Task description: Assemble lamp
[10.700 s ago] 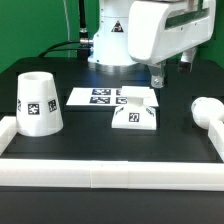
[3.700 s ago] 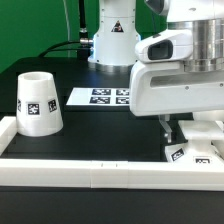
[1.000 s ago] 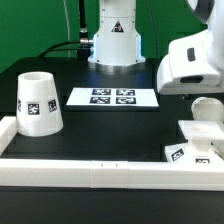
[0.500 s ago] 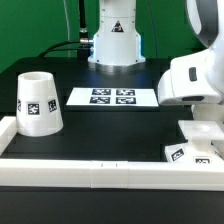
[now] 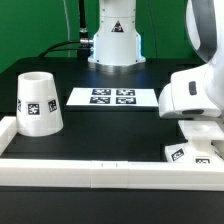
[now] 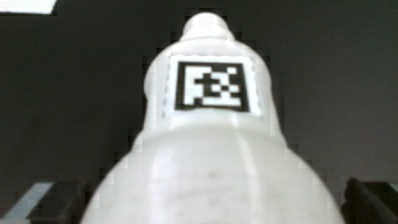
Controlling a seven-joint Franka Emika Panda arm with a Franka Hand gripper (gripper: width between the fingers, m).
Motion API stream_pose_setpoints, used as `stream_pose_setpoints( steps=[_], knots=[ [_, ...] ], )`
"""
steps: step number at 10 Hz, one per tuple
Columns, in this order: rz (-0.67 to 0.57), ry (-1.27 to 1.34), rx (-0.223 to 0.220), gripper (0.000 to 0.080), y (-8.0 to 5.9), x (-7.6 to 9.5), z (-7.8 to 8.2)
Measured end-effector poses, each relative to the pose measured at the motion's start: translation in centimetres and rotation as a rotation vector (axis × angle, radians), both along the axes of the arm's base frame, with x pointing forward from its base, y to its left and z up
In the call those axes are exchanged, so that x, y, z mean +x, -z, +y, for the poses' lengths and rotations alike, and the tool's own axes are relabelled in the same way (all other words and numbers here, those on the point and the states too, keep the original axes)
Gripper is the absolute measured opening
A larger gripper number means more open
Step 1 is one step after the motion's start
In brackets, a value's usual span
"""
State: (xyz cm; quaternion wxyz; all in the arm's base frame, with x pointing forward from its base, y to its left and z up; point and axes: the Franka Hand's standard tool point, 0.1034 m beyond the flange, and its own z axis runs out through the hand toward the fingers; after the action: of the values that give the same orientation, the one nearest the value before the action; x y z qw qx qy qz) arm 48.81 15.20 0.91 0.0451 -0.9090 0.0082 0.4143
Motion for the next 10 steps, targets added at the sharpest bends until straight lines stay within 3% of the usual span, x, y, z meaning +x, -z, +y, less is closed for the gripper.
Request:
stream_pose_setpoints(
  steps=[2, 3, 7, 8, 10],
  knots=[
    [0.0, 0.001, 0.0, 0.0699, 0.2, 0.0, 0.0],
    [0.001, 0.001, 0.0, 0.0567, 0.2, 0.0, 0.0],
    [-0.005, -0.002, 0.012, 0.0571, 0.0, 0.2, -0.4],
    [-0.01, -0.013, 0.032, 0.0571, -0.7, 0.5, -0.9],
    [0.0, -0.034, 0.075, 0.0572, -4.6, 0.9, -2.9]
  ],
)
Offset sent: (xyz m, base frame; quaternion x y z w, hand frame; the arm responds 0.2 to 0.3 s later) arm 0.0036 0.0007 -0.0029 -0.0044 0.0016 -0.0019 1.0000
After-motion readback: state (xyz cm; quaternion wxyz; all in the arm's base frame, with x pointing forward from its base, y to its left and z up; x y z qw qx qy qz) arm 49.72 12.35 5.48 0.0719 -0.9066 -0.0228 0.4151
